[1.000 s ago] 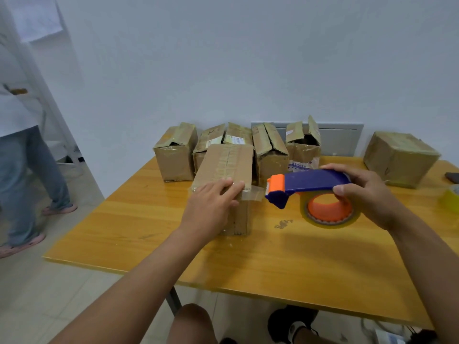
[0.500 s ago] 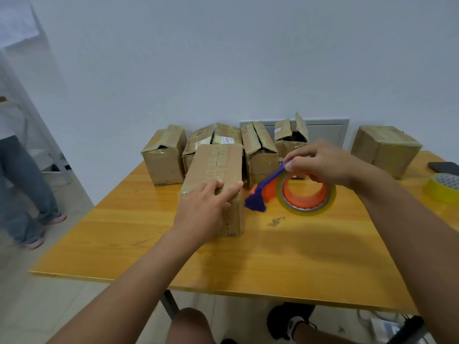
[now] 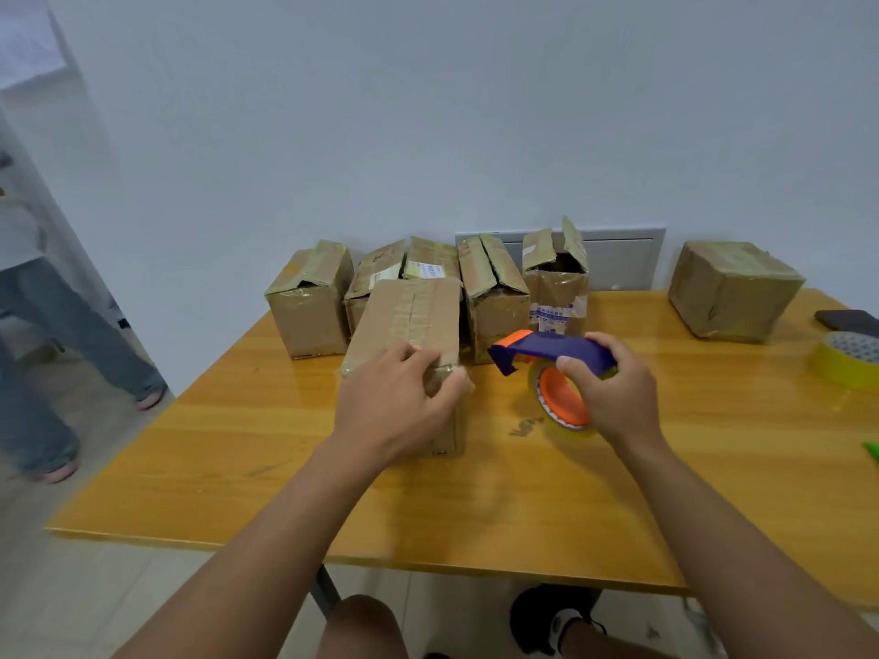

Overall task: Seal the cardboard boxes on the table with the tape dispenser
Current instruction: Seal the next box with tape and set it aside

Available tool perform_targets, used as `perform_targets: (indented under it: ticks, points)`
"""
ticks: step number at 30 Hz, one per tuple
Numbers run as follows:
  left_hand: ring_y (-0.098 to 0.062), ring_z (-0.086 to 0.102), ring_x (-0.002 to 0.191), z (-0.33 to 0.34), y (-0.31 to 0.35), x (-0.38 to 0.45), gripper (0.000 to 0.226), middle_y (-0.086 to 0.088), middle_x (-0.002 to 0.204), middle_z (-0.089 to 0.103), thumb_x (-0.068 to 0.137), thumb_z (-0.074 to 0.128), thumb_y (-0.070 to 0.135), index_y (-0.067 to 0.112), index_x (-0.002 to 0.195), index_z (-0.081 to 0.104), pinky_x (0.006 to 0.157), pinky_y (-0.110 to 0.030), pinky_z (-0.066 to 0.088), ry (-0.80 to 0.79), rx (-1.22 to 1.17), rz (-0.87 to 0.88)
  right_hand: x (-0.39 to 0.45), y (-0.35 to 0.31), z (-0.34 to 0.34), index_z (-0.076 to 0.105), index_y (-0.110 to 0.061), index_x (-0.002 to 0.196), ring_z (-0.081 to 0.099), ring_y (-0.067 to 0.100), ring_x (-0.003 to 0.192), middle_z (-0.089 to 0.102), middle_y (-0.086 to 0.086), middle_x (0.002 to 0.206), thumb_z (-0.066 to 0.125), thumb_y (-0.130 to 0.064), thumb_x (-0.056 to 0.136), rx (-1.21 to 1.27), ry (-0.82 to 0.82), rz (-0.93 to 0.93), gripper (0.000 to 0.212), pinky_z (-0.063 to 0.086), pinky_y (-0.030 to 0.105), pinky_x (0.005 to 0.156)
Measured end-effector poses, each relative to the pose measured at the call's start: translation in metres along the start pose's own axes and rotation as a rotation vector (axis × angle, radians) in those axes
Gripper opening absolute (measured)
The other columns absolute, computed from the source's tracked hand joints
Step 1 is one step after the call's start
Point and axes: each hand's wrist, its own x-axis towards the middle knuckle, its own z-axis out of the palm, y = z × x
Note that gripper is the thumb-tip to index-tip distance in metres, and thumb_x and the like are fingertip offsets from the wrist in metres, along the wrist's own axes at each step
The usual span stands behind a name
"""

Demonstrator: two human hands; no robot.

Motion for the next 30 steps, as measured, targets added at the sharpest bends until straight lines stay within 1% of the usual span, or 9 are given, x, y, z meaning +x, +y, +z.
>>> perform_targets:
  ticks: [3,6,8,11,13,16,19,26,30]
  points:
    - [-0.015,0.053,0.097,-0.001,0.020,0.008,0.061,0.007,0.100,0.057,0.092,0.026,0.071,0.027,0.107,0.065,0.071,-0.033,0.045,0.046,-0.013,-0.143,-0.013,0.004,0.018,0.058,-0.017,0.128,0.056,0.006,0.089,0.057,-0.007,0.109,0.076,-0.036,0.081,0.052,0.068,0.014,0.054,0.040,0.008,0.067]
    - [-0.022,0.053,0.101,0.004,0.035,0.014,0.047,0.000,0.106,0.057,0.095,0.037,0.060,0.021,0.108,0.060,0.074,-0.036,0.042,0.078,0.117,-0.183,-0.022,0.008,0.029,0.057,-0.016,0.128,0.055,0.001,0.088,0.057,-0.008,0.109,0.073,-0.037,0.080,0.090,0.101,0.007,0.055,0.041,0.004,0.067]
    - [-0.024,0.054,0.102,0.010,0.037,0.012,0.038,-0.004,0.109,0.057,0.094,0.042,0.050,0.018,0.110,0.055,0.080,-0.037,0.044,0.123,0.188,-0.141,-0.027,0.012,0.033,0.056,-0.014,0.130,0.056,-0.003,0.090,0.057,-0.006,0.109,0.075,-0.031,0.083,0.122,0.109,0.009,0.053,0.043,0.003,0.068]
    - [-0.024,0.055,0.100,0.019,0.027,0.005,0.035,-0.004,0.108,0.058,0.094,0.048,0.047,0.017,0.111,0.054,0.087,-0.036,0.043,0.167,0.218,-0.066,-0.033,0.016,0.039,0.056,-0.015,0.131,0.056,-0.009,0.095,0.059,-0.006,0.112,0.070,-0.041,0.077,0.153,0.104,-0.011,0.061,0.045,0.004,0.072]
    - [-0.024,0.057,0.096,0.022,0.020,0.002,0.035,-0.004,0.104,0.059,0.093,0.054,0.048,0.016,0.108,0.058,0.085,-0.035,0.044,0.194,0.216,-0.019,-0.035,0.017,0.042,0.057,-0.014,0.129,0.053,-0.017,0.097,0.058,-0.009,0.109,0.068,-0.041,0.075,0.168,0.104,-0.034,0.061,0.045,0.005,0.073]
    - [-0.027,0.061,0.085,0.029,0.011,0.000,0.035,-0.007,0.094,0.063,0.086,0.069,0.044,0.013,0.100,0.064,0.076,-0.039,0.049,0.248,0.197,0.038,-0.038,0.017,0.046,0.057,-0.015,0.129,0.052,-0.016,0.098,0.054,-0.025,0.105,0.068,-0.040,0.076,0.170,0.091,-0.058,0.060,0.045,0.010,0.077]
    - [-0.028,0.061,0.083,0.034,0.007,-0.003,0.038,-0.007,0.093,0.064,0.081,0.075,0.043,0.012,0.100,0.065,0.076,-0.041,0.052,0.281,0.178,0.073,-0.042,0.020,0.049,0.056,-0.013,0.129,0.052,-0.017,0.098,0.056,-0.016,0.104,0.068,-0.039,0.076,0.168,0.067,-0.081,0.060,0.043,0.003,0.075]
    - [-0.024,0.060,0.102,0.035,0.001,-0.007,0.049,-0.005,0.111,0.064,0.087,0.060,0.054,0.015,0.117,0.064,0.090,-0.039,0.048,0.284,0.133,0.114,-0.043,0.031,0.048,0.055,-0.013,0.132,0.049,-0.020,0.100,0.056,-0.007,0.110,0.077,-0.023,0.084,0.128,0.039,-0.068,0.054,0.043,0.002,0.076]
    - [-0.016,0.055,0.115,0.008,-0.001,0.000,0.054,0.006,0.130,0.061,0.098,0.032,0.058,0.029,0.138,0.053,0.078,-0.029,0.041,0.166,0.044,0.073,-0.043,0.030,0.047,0.055,-0.014,0.132,0.051,-0.017,0.100,0.056,-0.007,0.110,0.072,-0.035,0.080,0.136,0.048,-0.057,0.058,0.045,0.005,0.073]
